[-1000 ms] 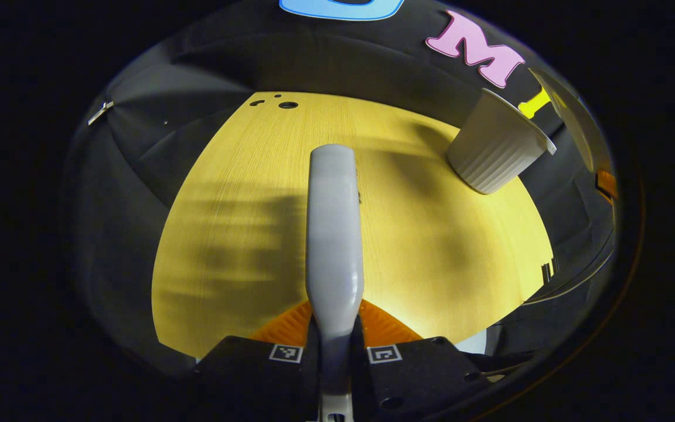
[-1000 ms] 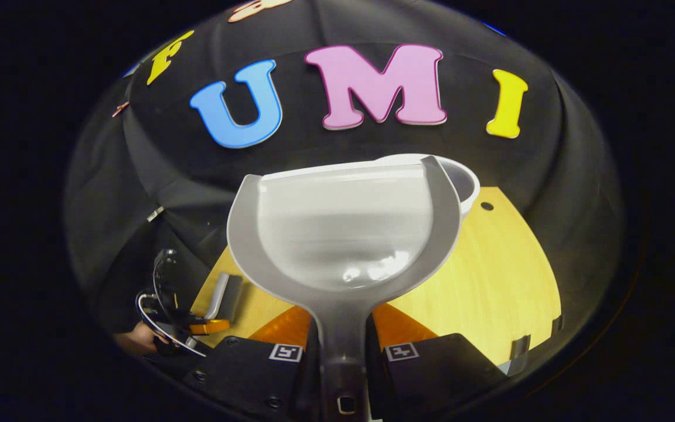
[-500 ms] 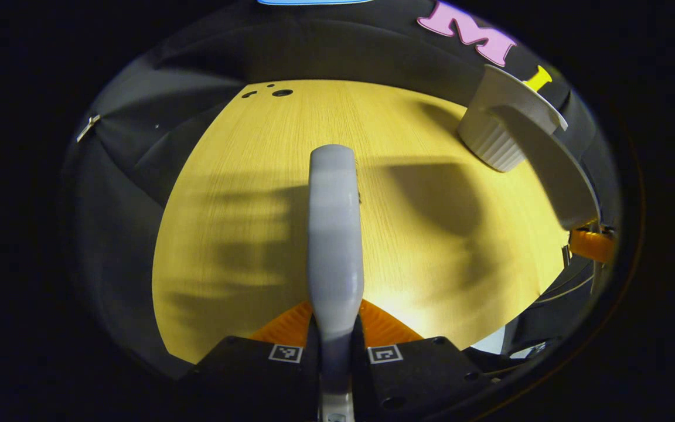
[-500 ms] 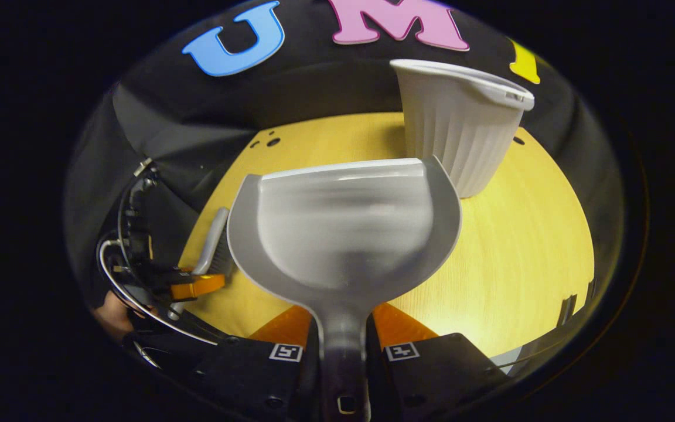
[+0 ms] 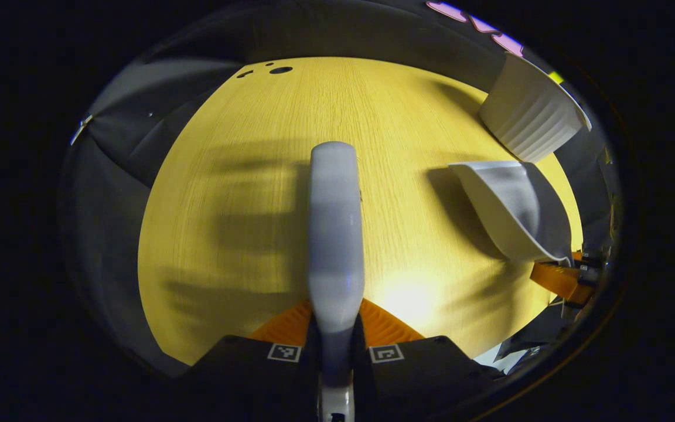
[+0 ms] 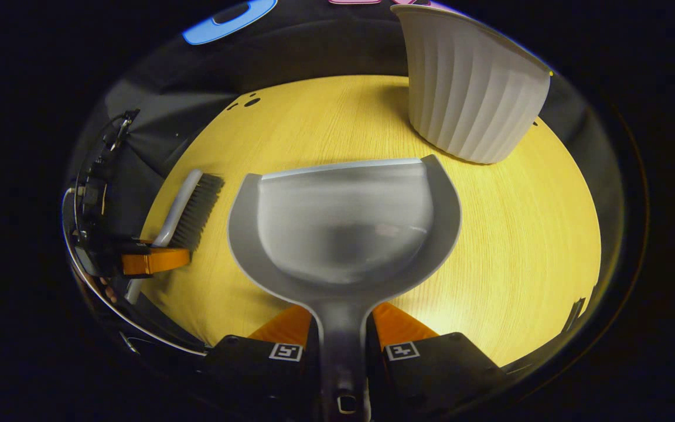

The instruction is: Pick up the small broom and dustpan from the desktop, sweep the trash into the dustpan with the broom, and then empty the trash into the garbage bin.

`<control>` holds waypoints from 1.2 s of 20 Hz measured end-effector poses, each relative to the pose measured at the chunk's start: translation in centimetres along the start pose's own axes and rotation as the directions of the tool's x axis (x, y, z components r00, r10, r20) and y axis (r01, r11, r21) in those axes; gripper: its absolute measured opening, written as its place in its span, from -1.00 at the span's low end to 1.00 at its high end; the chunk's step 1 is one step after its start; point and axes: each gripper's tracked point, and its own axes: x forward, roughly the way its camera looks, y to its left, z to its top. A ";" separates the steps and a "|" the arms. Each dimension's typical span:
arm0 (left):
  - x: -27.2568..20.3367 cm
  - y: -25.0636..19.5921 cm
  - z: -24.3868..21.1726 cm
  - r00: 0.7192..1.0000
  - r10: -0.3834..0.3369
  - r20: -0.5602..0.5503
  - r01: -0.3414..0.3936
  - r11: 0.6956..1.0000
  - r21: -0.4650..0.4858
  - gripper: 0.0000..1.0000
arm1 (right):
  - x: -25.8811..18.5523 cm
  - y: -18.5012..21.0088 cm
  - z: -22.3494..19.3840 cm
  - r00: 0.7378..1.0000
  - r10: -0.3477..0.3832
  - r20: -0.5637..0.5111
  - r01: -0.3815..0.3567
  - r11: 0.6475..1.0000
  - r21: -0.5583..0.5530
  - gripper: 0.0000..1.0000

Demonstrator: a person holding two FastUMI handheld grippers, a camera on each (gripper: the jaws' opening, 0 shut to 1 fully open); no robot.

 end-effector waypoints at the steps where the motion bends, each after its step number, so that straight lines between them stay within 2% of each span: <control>1: 0.0 -0.3 0.1 1.000 0.005 -0.006 -0.005 1.000 0.007 -0.37 | 0.2 0.0 0.0 1.000 0.000 -0.005 0.000 1.000 -0.010 -0.26; 2: 0.0 -0.6 0.1 1.000 0.006 -0.011 -0.006 1.000 0.007 -0.43 | 0.6 -0.1 -0.2 1.000 -0.003 -0.012 0.003 1.000 -0.016 -0.26; 5: -0.6 -1.2 0.0 1.000 0.006 -0.014 -0.006 1.000 -0.002 -0.38 | 1.1 0.2 0.3 1.000 0.010 -0.006 -0.010 1.000 -0.015 -0.17; 7: -0.9 -1.7 0.1 1.000 -0.009 -0.009 0.009 1.000 -0.007 -0.26 | 0.9 0.8 0.5 0.999 0.042 -0.004 -0.042 0.999 0.003 0.07; 8: -1.2 -2.0 0.3 1.000 -0.025 0.003 0.025 1.000 -0.013 -0.20 | 0.7 1.2 0.9 0.999 0.053 0.001 -0.053 0.999 0.013 0.39; 9: -1.5 -2.3 0.5 0.999 -0.038 0.016 0.038 0.999 -0.021 0.10 | 0.4 1.5 1.4 0.998 0.062 0.011 -0.062 0.998 0.017 0.54; 10: -2.1 -2.3 0.9 0.999 -0.037 0.036 0.038 0.999 -0.026 0.40 | -0.3 1.5 2.0 0.998 0.057 0.028 -0.057 0.998 0.014 0.84; 11: -2.8 -2.7 1.1 0.997 -0.054 0.061 0.056 0.998 -0.033 0.69 | -0.3 1.7 2.5 0.997 0.058 0.048 -0.058 0.998 0.009 0.98; 12: -3.2 -3.0 1.4 0.994 -0.069 0.085 0.072 0.997 -0.038 0.99 | -1.4 1.8 3.1 0.996 0.054 0.071 -0.055 0.999 0.003 1.00; 13: -3.8 -3.2 1.4 0.991 -0.073 0.110 0.078 0.996 -0.039 0.92 | -2.2 1.9 3.8 0.994 0.052 0.101 -0.052 0.999 -0.002 0.99; 16: -6.8 -3.4 2.4 0.976 -0.067 0.209 0.069 0.998 0.000 0.93 | -5.3 2.2 6.7 0.974 0.042 0.221 -0.044 0.999 0.005 0.98; 19: -10.3 -3.9 3.6 0.943 -0.073 0.324 0.063 0.997 0.042 0.93 | -9.6 2.4 9.5 0.933 0.022 0.360 -0.031 0.999 0.019 0.98; 21: -12.9 -4.2 5.0 0.904 -0.080 0.420 0.058 0.996 0.066 0.93 | -12.1 2.3 11.0 0.901 -0.002 0.433 -0.008 1.000 0.021 0.97; 24: -17.4 -4.8 8.0 0.826 -0.069 0.560 0.024 0.996 0.088 0.92 | -16.7 2.0 12.5 0.845 -0.042 0.534 0.038 0.999 0.018 0.98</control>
